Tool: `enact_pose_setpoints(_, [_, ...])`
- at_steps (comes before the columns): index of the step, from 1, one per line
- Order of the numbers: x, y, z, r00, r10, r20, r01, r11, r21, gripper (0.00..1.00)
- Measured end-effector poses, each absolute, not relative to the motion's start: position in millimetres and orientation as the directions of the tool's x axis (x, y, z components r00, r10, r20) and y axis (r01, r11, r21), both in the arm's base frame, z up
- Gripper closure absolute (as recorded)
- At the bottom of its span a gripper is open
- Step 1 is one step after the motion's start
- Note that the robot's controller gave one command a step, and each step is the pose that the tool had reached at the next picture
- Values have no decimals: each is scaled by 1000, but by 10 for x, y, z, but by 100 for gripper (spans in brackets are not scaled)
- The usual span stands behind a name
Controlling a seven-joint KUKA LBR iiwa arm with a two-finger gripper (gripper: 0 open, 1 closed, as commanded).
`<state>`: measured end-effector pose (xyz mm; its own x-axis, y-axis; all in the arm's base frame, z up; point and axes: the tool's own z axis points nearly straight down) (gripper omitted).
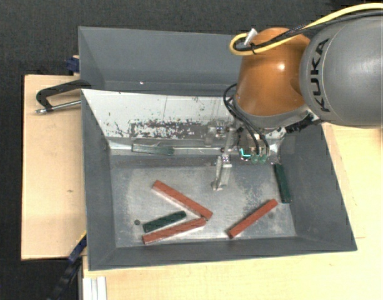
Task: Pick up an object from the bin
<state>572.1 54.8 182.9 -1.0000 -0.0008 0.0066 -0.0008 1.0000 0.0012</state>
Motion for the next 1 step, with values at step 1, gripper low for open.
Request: enact_pose_setpoints(1, [5738, 546, 1878, -1000, 0, -2, 0, 1000, 2, 0])
